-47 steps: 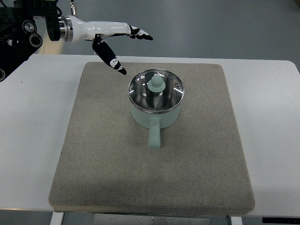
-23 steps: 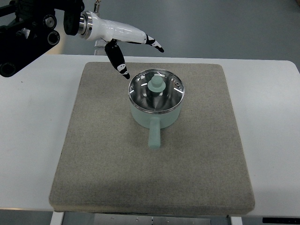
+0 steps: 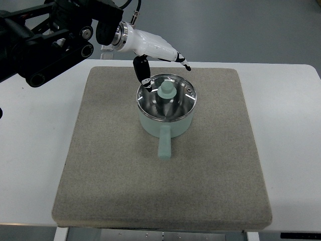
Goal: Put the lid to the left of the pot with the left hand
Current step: 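Reach the left hand over the glass lid, fingers angled down, then close the left hand fingers around the green lid knob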
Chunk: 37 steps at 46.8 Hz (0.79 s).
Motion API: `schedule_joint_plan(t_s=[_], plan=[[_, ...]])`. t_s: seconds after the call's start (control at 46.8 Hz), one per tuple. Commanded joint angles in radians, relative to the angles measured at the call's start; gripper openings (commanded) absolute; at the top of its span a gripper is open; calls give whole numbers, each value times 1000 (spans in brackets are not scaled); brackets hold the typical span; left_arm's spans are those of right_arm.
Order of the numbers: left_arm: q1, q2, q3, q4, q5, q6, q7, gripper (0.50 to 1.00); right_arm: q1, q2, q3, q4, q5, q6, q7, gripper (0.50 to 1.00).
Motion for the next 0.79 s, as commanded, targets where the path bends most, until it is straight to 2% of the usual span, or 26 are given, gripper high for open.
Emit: schedule_joint_plan(t_s=[0.0, 0.534, 0.683, 0.726, 0.769], plan=[[-3, -16, 1, 4, 19, 0, 0, 994, 0, 0, 0, 0, 0, 0, 0, 921], [5, -51, 29, 33, 53, 0, 6, 979, 0, 0, 0, 0, 0, 0, 0, 921], [5, -51, 31, 33, 54, 0, 8, 932, 0, 0, 0, 0, 0, 0, 0, 921], [5, -51, 31, 33, 54, 0, 8, 904, 0, 0, 0, 0, 0, 0, 0, 921], [5, -51, 31, 33, 56, 0, 8, 900, 0, 0, 0, 0, 0, 0, 0, 921]])
